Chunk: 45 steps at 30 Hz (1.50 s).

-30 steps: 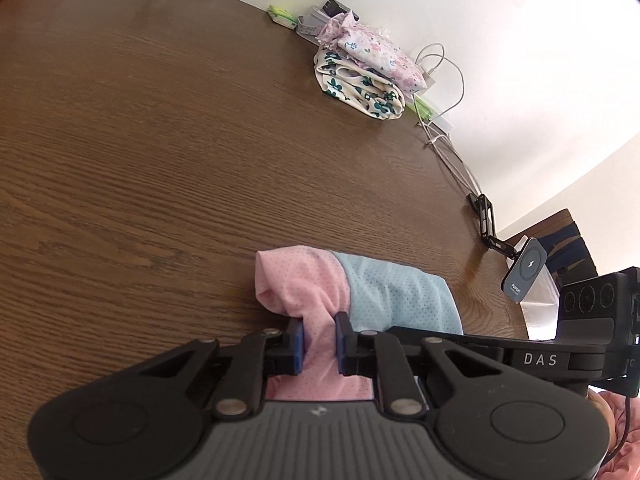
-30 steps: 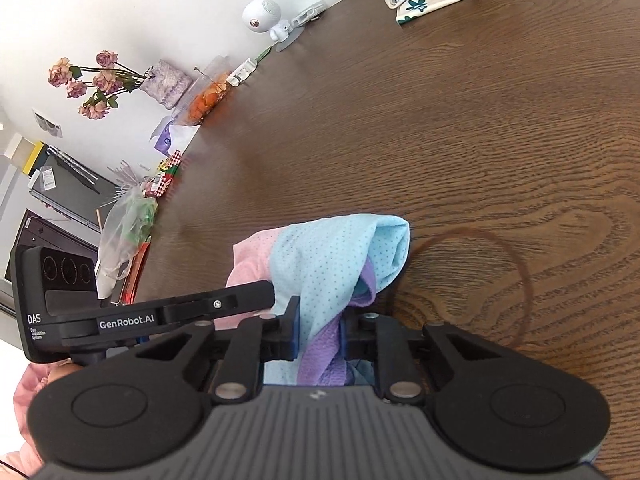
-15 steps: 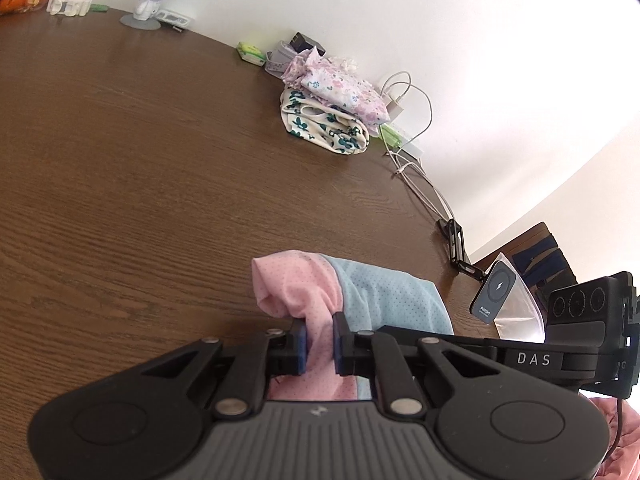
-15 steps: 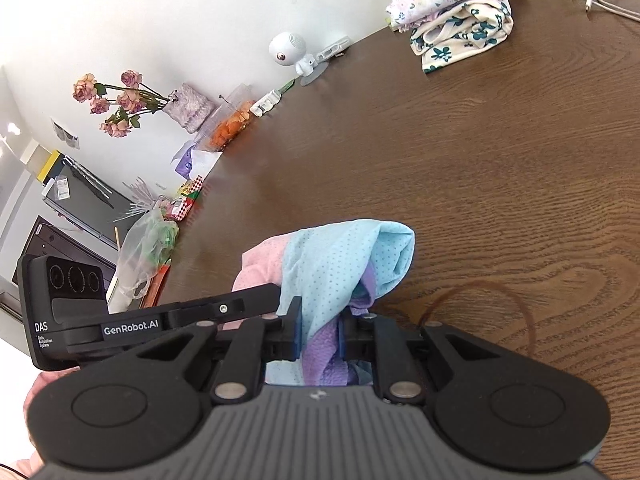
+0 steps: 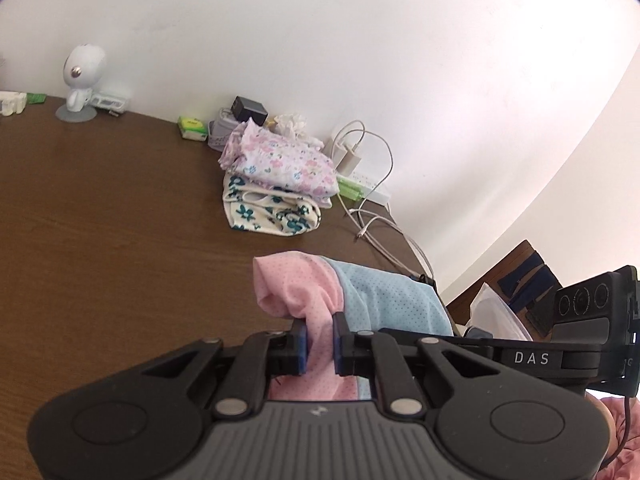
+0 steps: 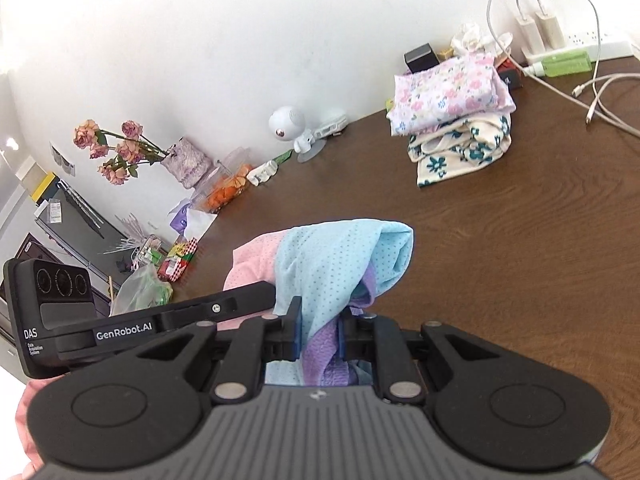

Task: Fold clothes
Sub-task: 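Carry the held bundle with the right tool to the floral clothes stack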

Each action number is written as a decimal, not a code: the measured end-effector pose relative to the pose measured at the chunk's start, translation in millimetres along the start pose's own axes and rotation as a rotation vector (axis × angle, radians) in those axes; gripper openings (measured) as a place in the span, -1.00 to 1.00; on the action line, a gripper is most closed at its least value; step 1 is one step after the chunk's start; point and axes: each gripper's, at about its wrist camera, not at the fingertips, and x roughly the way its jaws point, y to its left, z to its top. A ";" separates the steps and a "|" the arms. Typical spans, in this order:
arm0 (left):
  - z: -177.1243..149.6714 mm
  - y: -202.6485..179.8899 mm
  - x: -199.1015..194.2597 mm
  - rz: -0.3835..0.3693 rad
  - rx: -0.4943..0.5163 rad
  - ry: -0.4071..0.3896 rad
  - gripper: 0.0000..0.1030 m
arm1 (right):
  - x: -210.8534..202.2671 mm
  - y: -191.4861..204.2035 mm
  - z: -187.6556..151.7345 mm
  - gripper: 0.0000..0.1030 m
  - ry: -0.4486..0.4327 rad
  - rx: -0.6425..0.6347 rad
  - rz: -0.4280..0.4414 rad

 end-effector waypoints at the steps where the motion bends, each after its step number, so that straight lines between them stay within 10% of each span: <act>1: 8.7 -1.1 3.7 -0.007 0.003 -0.008 -0.80 | 0.1 -1.4 9.8 -0.71 -0.009 0.002 -0.002; 26: 187.7 45.0 208.3 -0.029 0.019 -0.024 -0.80 | 96.9 -113.8 231.3 -0.71 -0.123 0.086 -0.085; 42: 183.0 96.0 264.7 -0.002 -0.116 0.050 -0.79 | 155.5 -179.3 229.5 -0.65 -0.056 0.207 -0.095; 45: 185.8 95.1 258.6 -0.013 -0.118 0.021 -0.64 | 147.8 -180.4 230.8 -0.39 -0.086 0.227 -0.070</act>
